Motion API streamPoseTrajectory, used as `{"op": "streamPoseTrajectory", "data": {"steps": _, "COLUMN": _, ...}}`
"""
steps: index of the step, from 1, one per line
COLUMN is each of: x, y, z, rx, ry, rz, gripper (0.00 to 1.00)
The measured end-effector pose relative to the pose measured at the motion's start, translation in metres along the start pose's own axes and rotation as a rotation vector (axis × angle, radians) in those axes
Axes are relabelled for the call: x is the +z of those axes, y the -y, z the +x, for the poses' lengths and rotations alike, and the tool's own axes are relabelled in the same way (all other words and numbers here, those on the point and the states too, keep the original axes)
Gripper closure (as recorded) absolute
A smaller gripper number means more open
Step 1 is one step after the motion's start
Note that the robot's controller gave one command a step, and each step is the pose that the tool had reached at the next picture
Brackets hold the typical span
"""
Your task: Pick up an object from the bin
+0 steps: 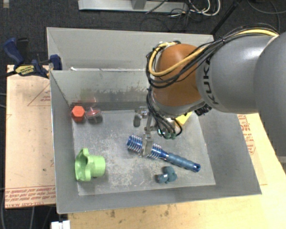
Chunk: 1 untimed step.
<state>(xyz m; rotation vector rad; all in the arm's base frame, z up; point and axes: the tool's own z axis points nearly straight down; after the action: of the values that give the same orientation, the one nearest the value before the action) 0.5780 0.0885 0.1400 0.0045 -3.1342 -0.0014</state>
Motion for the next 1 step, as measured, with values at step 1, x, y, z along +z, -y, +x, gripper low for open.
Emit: {"op": "streamPoseTrajectory", "data": {"steps": 1, "x": 0.0748, "y": 0.0382, "z": 0.0138, "rx": 0.087, "ry": 0.0, "rz": 0.001, "gripper": 0.0}}
